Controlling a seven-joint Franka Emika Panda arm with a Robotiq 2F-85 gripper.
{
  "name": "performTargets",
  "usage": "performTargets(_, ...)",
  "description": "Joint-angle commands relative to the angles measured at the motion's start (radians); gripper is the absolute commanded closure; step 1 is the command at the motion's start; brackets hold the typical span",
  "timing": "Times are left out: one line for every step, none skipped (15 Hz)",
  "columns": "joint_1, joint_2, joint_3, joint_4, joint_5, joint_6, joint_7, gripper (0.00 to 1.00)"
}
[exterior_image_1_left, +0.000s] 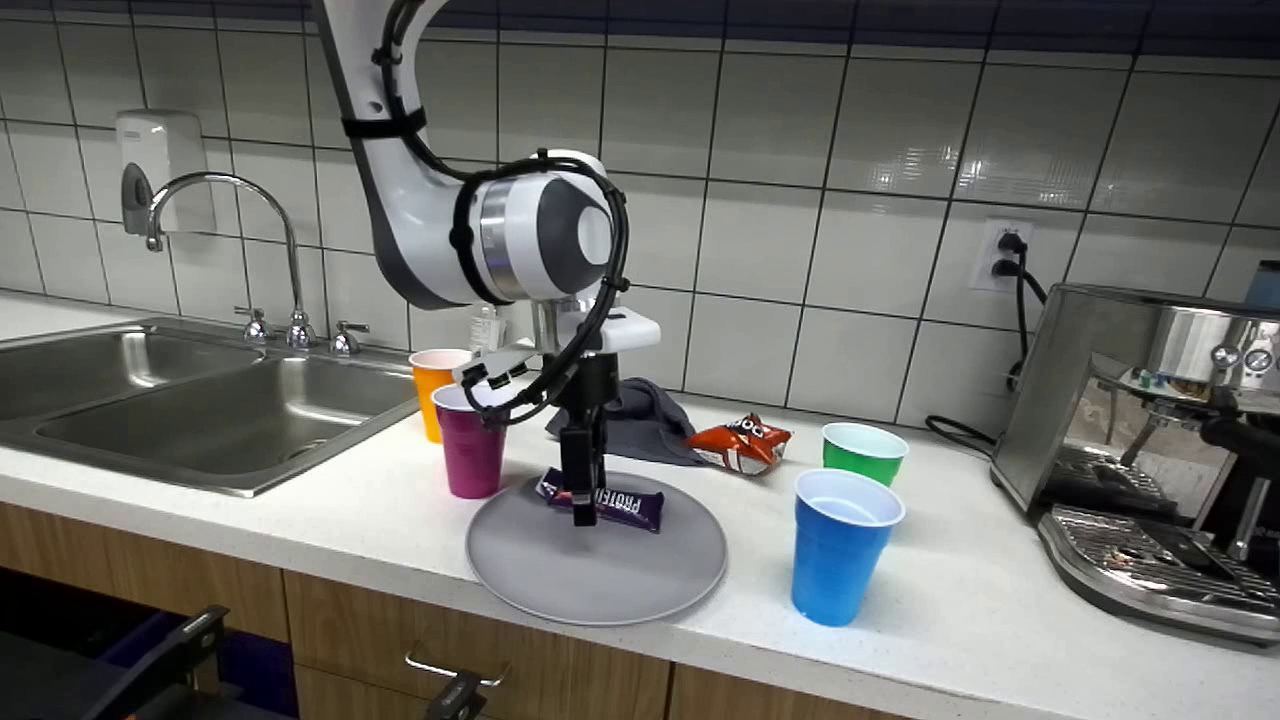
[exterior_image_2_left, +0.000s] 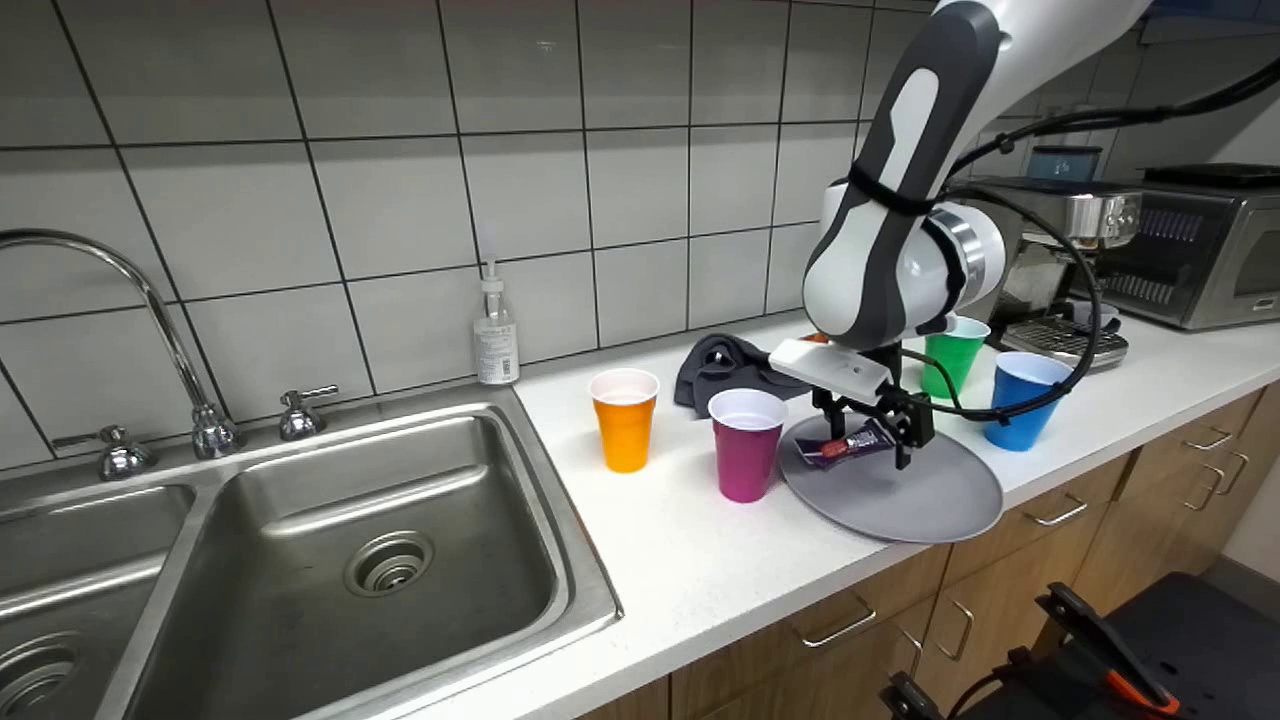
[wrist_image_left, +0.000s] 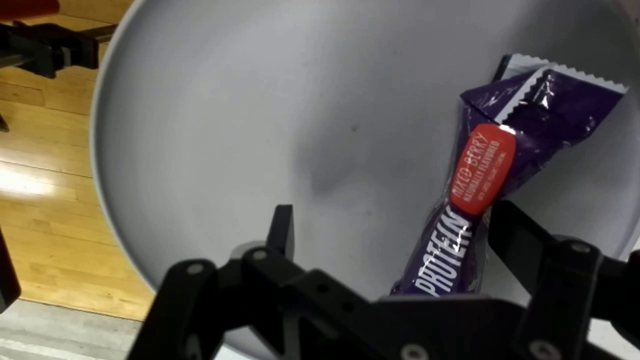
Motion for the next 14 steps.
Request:
performTargets(-0.033, 0.007, 0.027, 0.009, 0.023, 0.012, -0.008, 0.0)
performTargets(-0.034, 0.01, 0.028, 0.011, 0.029, 0.011, -0.01, 0.0)
performTargets(-0.034, 0.012, 0.028, 0.012, 0.031, 0.011, -0.01, 0.0)
performTargets(-0.035, 0.014, 0.029, 0.013, 0.035, 0.011, -0.011, 0.0)
performTargets(-0.034, 0.016, 0.029, 0.014, 0.037, 0.011, -0.011, 0.0)
performTargets(-0.034, 0.017, 0.03, 0.014, 0.039, 0.011, -0.011, 0.0)
performTargets(-0.034, 0.02, 0.031, 0.016, 0.041, 0.013, -0.009, 0.25)
performTargets(-0.034, 0.021, 0.032, 0.017, 0.042, 0.013, -0.01, 0.26)
performTargets(-0.034, 0.022, 0.033, 0.017, 0.043, 0.014, -0.01, 0.34)
performTargets(-0.034, 0.022, 0.034, 0.018, 0.046, 0.016, -0.011, 0.42)
performTargets(-0.035, 0.022, 0.035, 0.019, 0.047, 0.017, -0.012, 0.51)
performTargets(-0.036, 0.022, 0.037, 0.02, 0.049, 0.017, -0.013, 0.58)
performTargets(-0.037, 0.022, 0.039, 0.021, 0.052, 0.019, -0.015, 0.66)
performTargets(-0.038, 0.022, 0.04, 0.022, 0.055, 0.02, -0.016, 0.73)
